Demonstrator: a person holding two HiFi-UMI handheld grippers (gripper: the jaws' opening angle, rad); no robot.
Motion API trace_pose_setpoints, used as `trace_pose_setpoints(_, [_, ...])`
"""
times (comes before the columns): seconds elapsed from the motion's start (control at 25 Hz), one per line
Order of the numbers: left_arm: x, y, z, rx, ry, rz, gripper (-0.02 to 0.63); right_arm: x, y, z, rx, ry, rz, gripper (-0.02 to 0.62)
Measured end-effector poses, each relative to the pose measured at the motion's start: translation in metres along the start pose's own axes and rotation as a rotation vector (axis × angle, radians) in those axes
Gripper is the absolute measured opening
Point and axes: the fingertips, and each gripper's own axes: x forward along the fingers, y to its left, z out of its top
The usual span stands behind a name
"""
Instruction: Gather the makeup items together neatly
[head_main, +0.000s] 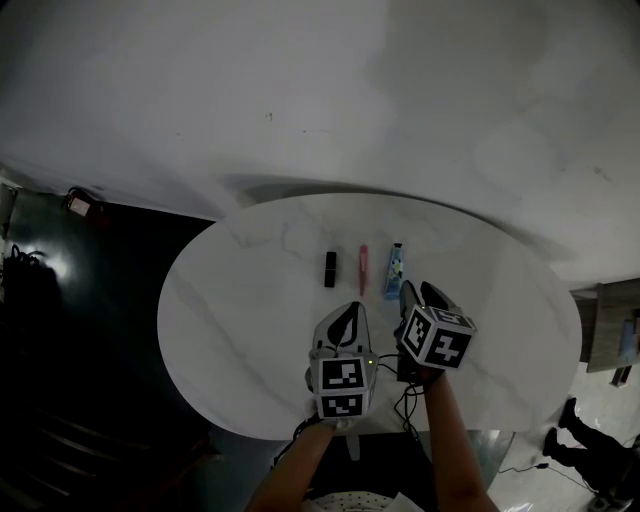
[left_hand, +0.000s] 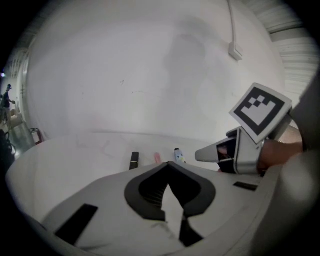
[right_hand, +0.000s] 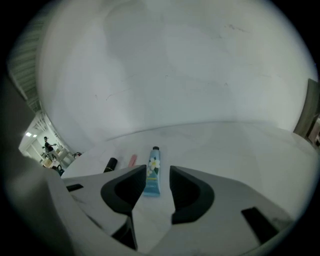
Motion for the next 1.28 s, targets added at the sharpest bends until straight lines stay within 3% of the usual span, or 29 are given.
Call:
trace_pose_setpoints(0.2, [-0.007, -0.016, -0.005, 0.015, -0.002, -0.022, 0.037, -0.016, -0.015, -0.017, -0.045, 0.003, 0.022, 0.16])
trace_pose_setpoints(0.32, [-0.011, -0.027, -0.007, 0.033, 0.003, -0.041, 0.038, -0.024, -0.024, -0.026, -0.026, 0.01, 0.049, 0.08])
trace_pose_setpoints(0.44, [-0.013, -0.036, -0.011, 0.037, 0.005, -0.055, 0.038, -0.033, -0.035, -0.032, -0.052, 0.009, 0.071, 0.08])
trace_pose_setpoints(0.56, [-0.012, -0.045, -0.014, 0.037, 0.01, -0.069, 0.038, -0.041, -0.038, -0.036, -0.101, 0.016, 0.156, 0.069])
trace_pose_setpoints(0.72, [-0.011, -0.06, -0.018, 0.044, 0.02, -0.097, 0.038, -0.052, -0.045, -0.038, -0.235, 0.027, 0.226, 0.067])
trace_pose_setpoints(0.92, [-0.009, -0.074, -0.024, 0.06, 0.039, -0.121, 0.038, -0.055, -0.065, -0.046, -0.441, 0.052, 0.154, 0.026])
trace_pose_setpoints(1.0, [-0.008, -0.079, -0.027, 0.056, 0.045, -0.128, 0.038, -0.055, -0.069, -0.05, -0.477, 0.06, 0.159, 0.064])
trace_pose_setpoints(1.28, [-0.004, -0.087, -0.035, 0.05, 0.064, -0.133, 0.038, -0.046, -0.082, -0.061, -0.684, 0.132, 0.133, 0.066])
